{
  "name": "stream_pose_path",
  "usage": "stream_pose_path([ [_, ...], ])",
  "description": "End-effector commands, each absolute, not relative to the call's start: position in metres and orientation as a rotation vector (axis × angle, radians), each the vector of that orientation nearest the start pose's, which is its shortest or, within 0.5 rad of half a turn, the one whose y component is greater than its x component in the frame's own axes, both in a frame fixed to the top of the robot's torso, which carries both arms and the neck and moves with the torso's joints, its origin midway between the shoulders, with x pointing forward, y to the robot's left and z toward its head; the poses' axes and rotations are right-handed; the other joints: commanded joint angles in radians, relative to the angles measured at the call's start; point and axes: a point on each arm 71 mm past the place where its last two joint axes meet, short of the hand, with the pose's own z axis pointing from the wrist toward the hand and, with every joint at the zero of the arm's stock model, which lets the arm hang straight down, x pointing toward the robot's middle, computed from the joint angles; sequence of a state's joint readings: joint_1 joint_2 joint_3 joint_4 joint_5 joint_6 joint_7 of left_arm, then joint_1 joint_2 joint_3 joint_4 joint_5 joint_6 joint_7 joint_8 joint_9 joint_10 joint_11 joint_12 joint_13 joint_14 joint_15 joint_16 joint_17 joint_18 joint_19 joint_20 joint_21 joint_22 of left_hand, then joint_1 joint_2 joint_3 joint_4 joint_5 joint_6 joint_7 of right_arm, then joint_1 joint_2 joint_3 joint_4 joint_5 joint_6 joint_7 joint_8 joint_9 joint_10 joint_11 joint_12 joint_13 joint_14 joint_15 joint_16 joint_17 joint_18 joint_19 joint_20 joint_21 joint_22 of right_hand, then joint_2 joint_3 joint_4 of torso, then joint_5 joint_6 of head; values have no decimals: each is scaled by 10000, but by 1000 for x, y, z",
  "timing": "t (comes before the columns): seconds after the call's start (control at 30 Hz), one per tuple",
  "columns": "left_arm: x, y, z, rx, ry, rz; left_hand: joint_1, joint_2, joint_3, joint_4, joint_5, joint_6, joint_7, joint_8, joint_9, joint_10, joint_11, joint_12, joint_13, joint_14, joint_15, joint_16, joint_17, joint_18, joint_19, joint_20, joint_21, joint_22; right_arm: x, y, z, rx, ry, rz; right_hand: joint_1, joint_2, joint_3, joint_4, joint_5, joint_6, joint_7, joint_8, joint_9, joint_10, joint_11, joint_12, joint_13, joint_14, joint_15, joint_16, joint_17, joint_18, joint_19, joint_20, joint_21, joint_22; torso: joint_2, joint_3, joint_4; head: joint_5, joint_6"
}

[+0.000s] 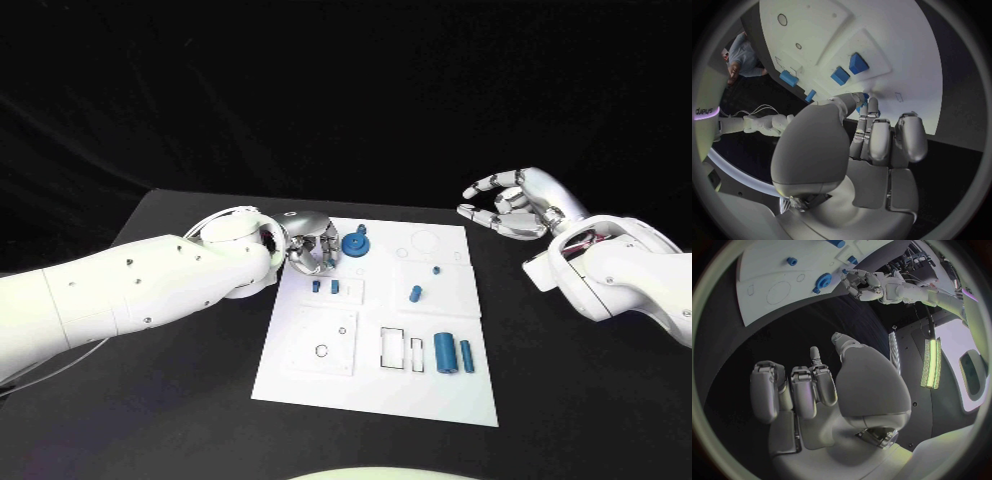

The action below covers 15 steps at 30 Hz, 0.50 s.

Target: Assemble the parts on the task board

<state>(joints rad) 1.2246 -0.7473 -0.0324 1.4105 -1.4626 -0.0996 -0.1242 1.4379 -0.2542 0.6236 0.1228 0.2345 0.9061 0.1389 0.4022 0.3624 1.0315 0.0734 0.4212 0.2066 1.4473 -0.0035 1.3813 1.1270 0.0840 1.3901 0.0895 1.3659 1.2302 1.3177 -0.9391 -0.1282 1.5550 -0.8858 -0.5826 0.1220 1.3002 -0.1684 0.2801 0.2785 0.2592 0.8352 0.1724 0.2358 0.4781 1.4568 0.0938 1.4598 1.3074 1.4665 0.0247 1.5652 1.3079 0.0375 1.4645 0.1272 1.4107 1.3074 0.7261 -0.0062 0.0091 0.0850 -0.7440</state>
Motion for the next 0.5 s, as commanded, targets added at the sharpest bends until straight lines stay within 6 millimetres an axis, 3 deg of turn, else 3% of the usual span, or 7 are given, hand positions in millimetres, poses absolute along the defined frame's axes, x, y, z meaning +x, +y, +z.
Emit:
stream_pose_path([
  [0.03,506,179,-192,2500,18639,-6005,-116,-6,20,60,-69,54,-10,-37,-15,78,-1,-40,-11,-7,20,30,-14,-54,20,-11,-8,-8,490,-248,-142,3138,14321,8995,-42,24,9,53,52,-4,-21,32,0,-5,-60,56,1345,1010,-87,21,2495,61,30,-63,-13,1330,3,-1,0,1,-8],
  [0.5,506,179,-195,2555,18907,-5879,-110,24,20,32,-94,142,-29,-33,-12,183,-24,-61,-22,-21,3,33,-35,-51,7,-21,-15,-15,490,-248,-142,3137,14319,8996,-42,24,9,53,52,-4,-21,32,0,-5,-60,56,1345,1010,-87,21,2495,61,30,-63,-13,1330,-1,1,1,-5,-15],
])
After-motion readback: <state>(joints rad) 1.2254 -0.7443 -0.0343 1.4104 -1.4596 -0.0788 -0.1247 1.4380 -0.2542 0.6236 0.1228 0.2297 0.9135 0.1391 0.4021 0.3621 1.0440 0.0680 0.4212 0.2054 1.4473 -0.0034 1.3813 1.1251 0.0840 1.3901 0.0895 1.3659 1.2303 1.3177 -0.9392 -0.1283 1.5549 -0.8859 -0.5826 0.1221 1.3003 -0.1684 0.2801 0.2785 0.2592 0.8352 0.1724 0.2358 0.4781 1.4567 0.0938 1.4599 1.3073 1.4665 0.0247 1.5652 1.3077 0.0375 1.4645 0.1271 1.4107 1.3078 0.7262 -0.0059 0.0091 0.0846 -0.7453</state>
